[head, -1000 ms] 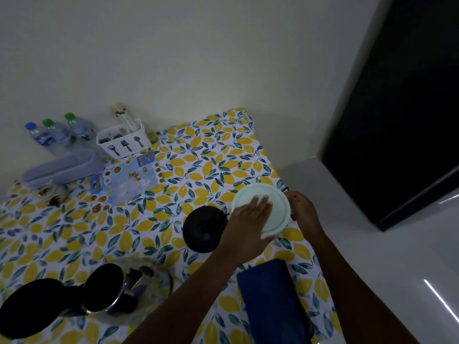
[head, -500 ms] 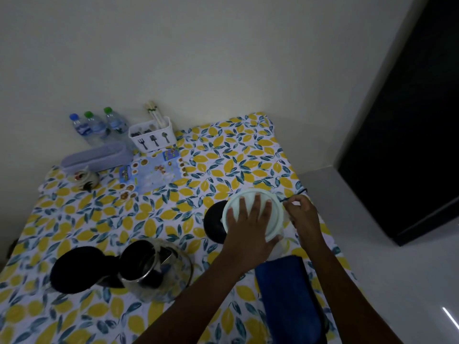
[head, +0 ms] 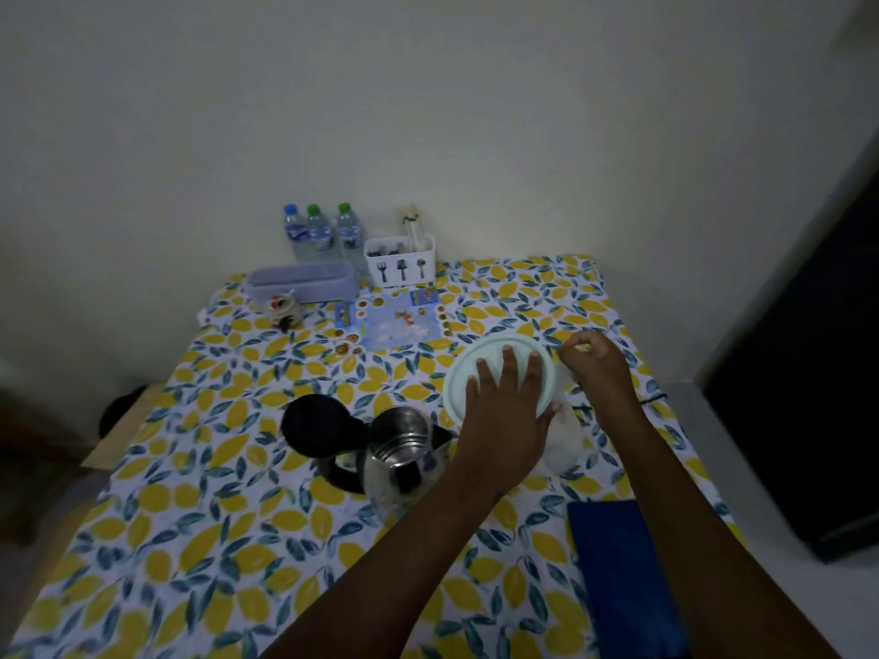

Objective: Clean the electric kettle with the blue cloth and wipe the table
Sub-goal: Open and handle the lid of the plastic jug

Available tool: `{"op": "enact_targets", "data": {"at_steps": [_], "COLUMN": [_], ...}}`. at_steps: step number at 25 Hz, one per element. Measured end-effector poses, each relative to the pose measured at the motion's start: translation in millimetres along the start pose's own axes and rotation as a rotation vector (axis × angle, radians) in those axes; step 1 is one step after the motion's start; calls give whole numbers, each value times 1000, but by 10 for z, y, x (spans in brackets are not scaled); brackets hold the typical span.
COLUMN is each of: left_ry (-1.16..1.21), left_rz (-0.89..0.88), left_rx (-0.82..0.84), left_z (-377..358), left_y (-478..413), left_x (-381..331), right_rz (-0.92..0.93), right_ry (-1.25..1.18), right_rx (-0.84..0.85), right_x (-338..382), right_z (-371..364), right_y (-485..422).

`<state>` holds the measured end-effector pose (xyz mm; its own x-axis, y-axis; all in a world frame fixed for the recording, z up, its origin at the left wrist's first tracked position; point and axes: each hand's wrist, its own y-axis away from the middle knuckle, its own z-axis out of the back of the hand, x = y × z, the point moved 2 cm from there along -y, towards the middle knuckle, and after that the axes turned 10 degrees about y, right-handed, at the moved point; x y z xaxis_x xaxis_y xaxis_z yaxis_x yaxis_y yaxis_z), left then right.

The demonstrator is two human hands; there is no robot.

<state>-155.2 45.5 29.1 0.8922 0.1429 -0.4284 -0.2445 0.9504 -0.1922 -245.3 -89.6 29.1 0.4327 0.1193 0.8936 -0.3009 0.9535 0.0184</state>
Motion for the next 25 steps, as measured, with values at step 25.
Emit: {"op": "enact_targets", "data": {"at_steps": [25], "left_ry": [630], "left_rz": [337], "left_rx": [-311], "left_z": [548], "left_y": [399], "left_x": [247], "right_rz": [261], "right_ry": [602], "right_rx": [-34], "right_x": [1236], "right_z": [-531], "right_y": [346]}}
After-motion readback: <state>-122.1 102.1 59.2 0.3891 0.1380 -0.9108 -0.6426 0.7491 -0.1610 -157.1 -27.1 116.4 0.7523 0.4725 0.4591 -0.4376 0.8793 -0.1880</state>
